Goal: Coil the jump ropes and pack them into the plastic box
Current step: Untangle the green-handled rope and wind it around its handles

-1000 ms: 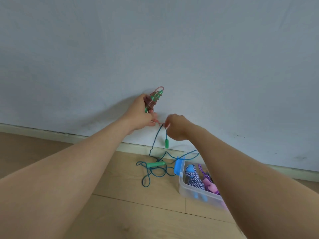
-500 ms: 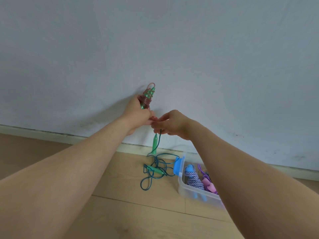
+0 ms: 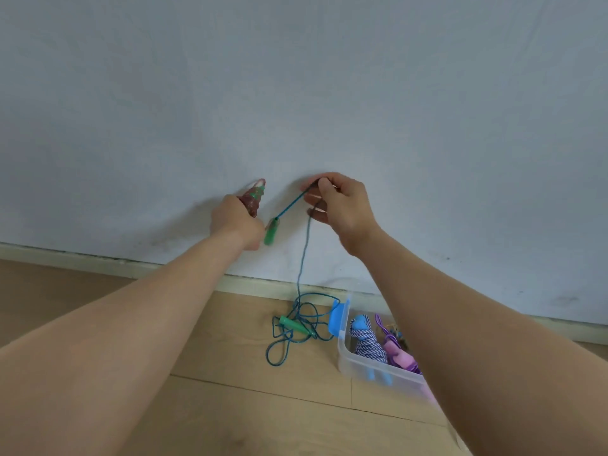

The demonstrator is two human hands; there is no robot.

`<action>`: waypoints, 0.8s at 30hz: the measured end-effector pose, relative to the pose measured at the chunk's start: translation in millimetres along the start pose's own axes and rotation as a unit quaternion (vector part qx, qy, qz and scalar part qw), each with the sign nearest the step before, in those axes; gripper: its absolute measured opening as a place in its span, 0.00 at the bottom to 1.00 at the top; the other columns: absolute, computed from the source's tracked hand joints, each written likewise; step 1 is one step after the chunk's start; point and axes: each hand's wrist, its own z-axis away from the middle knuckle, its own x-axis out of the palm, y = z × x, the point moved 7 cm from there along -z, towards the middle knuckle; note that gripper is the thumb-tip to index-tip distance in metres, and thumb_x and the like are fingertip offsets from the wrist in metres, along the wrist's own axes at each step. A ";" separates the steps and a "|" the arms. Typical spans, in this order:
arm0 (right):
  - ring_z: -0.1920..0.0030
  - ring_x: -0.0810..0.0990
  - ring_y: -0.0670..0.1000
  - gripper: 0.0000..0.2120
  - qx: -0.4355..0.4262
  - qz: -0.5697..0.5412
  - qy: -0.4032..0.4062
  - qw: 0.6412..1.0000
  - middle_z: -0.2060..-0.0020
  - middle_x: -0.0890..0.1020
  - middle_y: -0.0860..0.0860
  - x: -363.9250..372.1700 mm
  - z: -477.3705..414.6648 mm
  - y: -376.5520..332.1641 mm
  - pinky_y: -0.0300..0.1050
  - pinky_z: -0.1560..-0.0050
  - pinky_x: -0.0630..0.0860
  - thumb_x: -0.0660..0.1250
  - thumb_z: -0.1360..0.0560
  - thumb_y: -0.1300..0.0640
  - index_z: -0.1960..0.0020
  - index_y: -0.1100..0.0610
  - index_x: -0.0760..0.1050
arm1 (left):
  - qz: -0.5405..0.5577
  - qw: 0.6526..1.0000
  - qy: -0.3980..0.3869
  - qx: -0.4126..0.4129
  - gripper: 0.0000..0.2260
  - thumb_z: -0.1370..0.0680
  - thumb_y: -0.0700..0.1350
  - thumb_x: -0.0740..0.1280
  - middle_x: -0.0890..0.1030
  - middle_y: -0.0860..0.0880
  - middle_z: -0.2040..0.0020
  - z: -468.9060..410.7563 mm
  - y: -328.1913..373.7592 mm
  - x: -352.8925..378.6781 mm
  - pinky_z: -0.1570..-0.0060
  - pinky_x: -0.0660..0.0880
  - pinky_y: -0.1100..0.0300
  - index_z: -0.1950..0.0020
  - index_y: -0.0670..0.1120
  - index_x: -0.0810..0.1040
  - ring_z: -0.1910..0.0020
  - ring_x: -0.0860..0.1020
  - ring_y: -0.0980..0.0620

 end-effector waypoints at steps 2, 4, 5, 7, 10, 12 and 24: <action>0.54 0.86 0.62 0.13 0.019 -0.113 0.011 0.993 0.50 0.86 0.66 19.7 7.1 -5.7 0.60 0.48 0.84 0.54 0.13 0.60 0.46 0.61 0.77 | 0.091 0.995 -0.026 -0.029 0.20 0.28 0.35 0.72 0.83 0.39 0.49 5.0 0.7 7.8 0.58 0.86 0.45 0.37 0.42 0.76 0.58 0.86 0.39; 0.57 0.86 0.66 0.12 0.043 -0.159 0.000 0.986 0.56 0.84 0.67 40.0 14.6 -10.3 0.66 0.51 0.85 0.51 0.12 0.58 0.43 0.61 0.72 | 0.140 0.988 -0.055 -0.041 0.20 0.21 0.31 0.66 0.82 0.41 0.49 10.1 3.0 14.7 0.59 0.86 0.46 0.30 0.43 0.75 0.60 0.84 0.41; 0.58 0.86 0.67 0.11 0.055 -0.160 -0.011 0.985 0.59 0.83 0.67 48.2 17.4 -11.0 0.67 0.54 0.85 0.50 0.12 0.58 0.43 0.59 0.70 | 0.151 0.985 -0.077 -0.042 0.24 0.20 0.29 0.62 0.82 0.43 0.48 12.2 3.6 17.8 0.61 0.86 0.47 0.27 0.46 0.74 0.61 0.83 0.42; 0.63 0.86 0.66 0.10 0.066 -0.144 -0.027 0.987 0.64 0.81 0.65 56.8 21.5 -11.9 0.67 0.58 0.85 0.49 0.12 0.58 0.43 0.59 0.69 | 0.165 0.978 -0.118 -0.050 0.30 0.21 0.25 0.59 0.81 0.43 0.42 14.7 1.7 20.1 0.63 0.85 0.50 0.22 0.47 0.70 0.63 0.82 0.44; 0.75 0.74 0.55 0.10 0.057 -0.054 -0.005 0.997 0.71 0.73 0.56 48.0 18.1 -10.6 0.51 0.73 0.81 0.51 0.15 0.60 0.46 0.59 0.71 | 0.186 0.963 -0.163 -0.108 0.27 0.19 0.26 0.62 0.82 0.38 0.42 20.7 -4.7 21.9 0.68 0.85 0.53 0.21 0.41 0.66 0.59 0.82 0.45; 0.76 0.63 0.51 0.08 0.078 -0.001 0.009 0.997 0.74 0.67 0.51 38.3 14.6 -6.4 0.40 0.77 0.64 0.55 0.19 0.59 0.52 0.58 0.72 | 0.193 0.955 -0.188 -0.127 0.22 0.19 0.27 0.64 0.80 0.37 0.50 27.6 -4.4 24.6 0.68 0.85 0.53 0.25 0.35 0.66 0.59 0.82 0.45; 0.65 0.72 0.56 0.09 0.135 0.423 -0.195 0.875 0.60 0.76 0.59 23.6 16.9 23.2 0.50 0.60 0.71 0.68 0.28 0.63 0.50 0.67 0.77 | 0.181 0.977 -0.089 -0.074 0.23 0.24 0.26 0.63 0.81 0.37 0.50 33.5 11.5 30.3 0.64 0.85 0.48 0.31 0.42 0.72 0.68 0.85 0.41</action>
